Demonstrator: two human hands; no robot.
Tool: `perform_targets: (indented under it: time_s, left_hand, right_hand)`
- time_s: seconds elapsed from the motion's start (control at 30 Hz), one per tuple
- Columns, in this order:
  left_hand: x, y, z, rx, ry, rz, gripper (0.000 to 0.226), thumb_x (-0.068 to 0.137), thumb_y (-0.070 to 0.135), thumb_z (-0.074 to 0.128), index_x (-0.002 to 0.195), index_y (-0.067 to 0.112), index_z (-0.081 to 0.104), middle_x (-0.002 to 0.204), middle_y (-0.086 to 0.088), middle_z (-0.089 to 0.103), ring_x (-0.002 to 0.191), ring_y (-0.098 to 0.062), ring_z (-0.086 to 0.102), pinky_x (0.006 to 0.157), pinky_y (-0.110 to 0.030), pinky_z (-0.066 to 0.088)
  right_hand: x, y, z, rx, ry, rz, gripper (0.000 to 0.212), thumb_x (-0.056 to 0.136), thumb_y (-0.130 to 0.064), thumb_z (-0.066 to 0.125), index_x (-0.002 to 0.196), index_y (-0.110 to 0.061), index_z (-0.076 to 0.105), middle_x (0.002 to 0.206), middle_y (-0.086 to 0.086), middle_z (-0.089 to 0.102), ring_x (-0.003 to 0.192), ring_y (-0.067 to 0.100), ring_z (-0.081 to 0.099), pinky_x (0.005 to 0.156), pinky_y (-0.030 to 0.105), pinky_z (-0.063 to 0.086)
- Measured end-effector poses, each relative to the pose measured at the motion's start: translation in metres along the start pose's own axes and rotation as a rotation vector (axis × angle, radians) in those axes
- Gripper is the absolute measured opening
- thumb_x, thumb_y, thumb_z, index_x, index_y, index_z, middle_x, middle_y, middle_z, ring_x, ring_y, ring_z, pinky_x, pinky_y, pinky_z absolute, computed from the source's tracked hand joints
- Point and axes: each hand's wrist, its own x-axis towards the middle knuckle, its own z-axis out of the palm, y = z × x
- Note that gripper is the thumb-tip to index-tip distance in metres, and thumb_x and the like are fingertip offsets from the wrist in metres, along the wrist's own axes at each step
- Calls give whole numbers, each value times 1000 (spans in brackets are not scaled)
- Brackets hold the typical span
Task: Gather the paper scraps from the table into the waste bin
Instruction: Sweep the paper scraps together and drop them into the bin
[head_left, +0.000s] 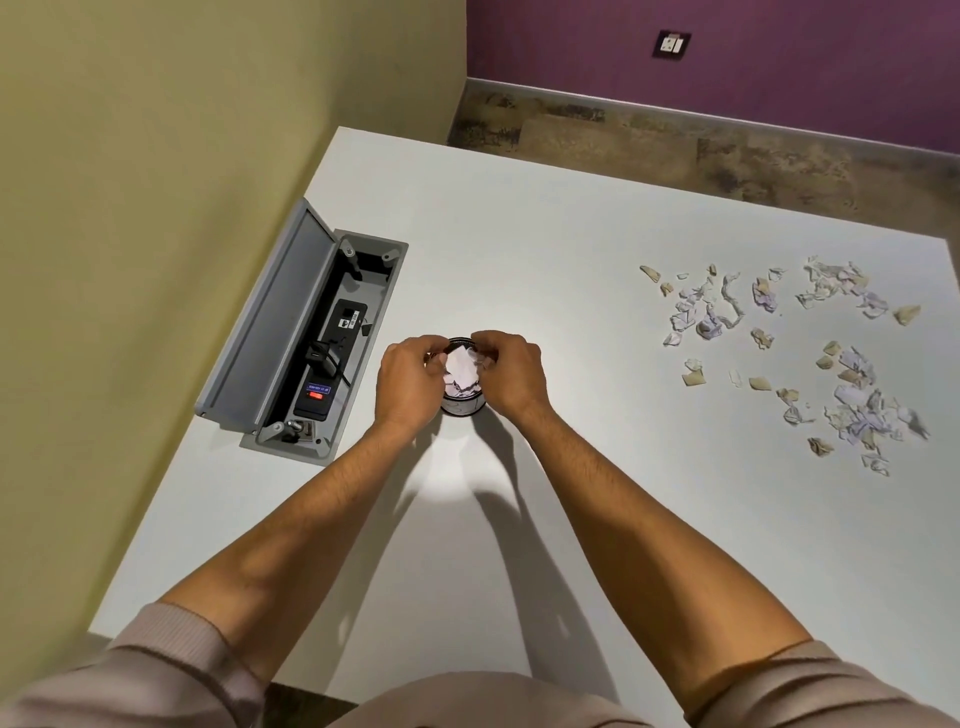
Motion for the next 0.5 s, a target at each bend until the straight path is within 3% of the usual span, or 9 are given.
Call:
perform_targets:
  time_s: [0.07, 0.2, 0.3, 0.4, 0.5]
  left_hand:
    - [-3, -2, 1, 104, -7, 87, 18, 91, 16, 62, 107, 19, 71, 105, 1, 70, 106, -23, 56, 89, -35, 46]
    - [-7, -1, 3, 393, -94, 261, 12, 90, 27, 63, 95, 24, 73, 104, 10, 70, 108, -20, 52, 86, -35, 30]
    - [-7, 3, 8, 577, -180, 283, 16, 92, 30, 57, 87, 24, 71, 96, 10, 69, 110, -18, 50, 92, -40, 25]
    - [-5, 8, 14, 696, -268, 235, 20, 93, 23, 51, 80, 25, 66, 90, 8, 66, 112, -17, 48, 105, -54, 18]
    - [-3, 14, 18, 727, -374, 168, 24, 95, 18, 46, 90, 29, 66, 100, 4, 64, 118, -19, 45, 110, -65, 7]
  right_hand:
    - [-2, 4, -1, 36, 34, 13, 33, 82, 5, 52, 102, -12, 73, 96, 3, 74, 86, 14, 65, 77, 20, 48]
    - [-9, 16, -7, 63, 87, 22, 29, 83, 4, 54, 96, -12, 74, 90, 1, 74, 83, 11, 64, 79, 22, 51]
    - [-18, 30, -12, 77, 91, 50, 31, 85, 6, 52, 100, -11, 74, 93, 2, 74, 83, 8, 65, 77, 16, 48]
    - [-30, 47, -15, 105, 83, 83, 33, 87, 6, 50, 106, -10, 72, 95, 3, 73, 74, -3, 62, 70, 3, 46]
    - [-43, 61, -18, 137, 80, 111, 31, 89, 4, 52, 107, -11, 72, 96, 3, 73, 81, 9, 67, 83, 23, 55]
